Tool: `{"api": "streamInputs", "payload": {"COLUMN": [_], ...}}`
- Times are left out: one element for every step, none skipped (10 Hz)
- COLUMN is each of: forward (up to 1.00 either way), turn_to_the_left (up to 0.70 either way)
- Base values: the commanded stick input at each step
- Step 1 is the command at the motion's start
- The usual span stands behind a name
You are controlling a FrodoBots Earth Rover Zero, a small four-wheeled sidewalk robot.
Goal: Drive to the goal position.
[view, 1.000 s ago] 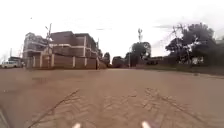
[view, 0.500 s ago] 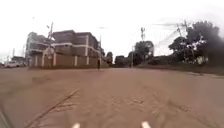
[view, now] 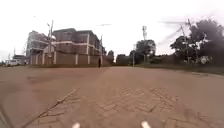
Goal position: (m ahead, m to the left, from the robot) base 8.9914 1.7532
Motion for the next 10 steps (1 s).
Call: {"api": "streamInputs", "payload": {"forward": [0.7, 0.7, 0.7, 0.7, 0.7, 0.7, 0.7, 0.7, 0.7, 0.7], "turn_to_the_left": [0.0, 0.03, 0.01, 0.1, 0.0, 0.03, 0.13, 0.09, 0.06, 0.08]}}
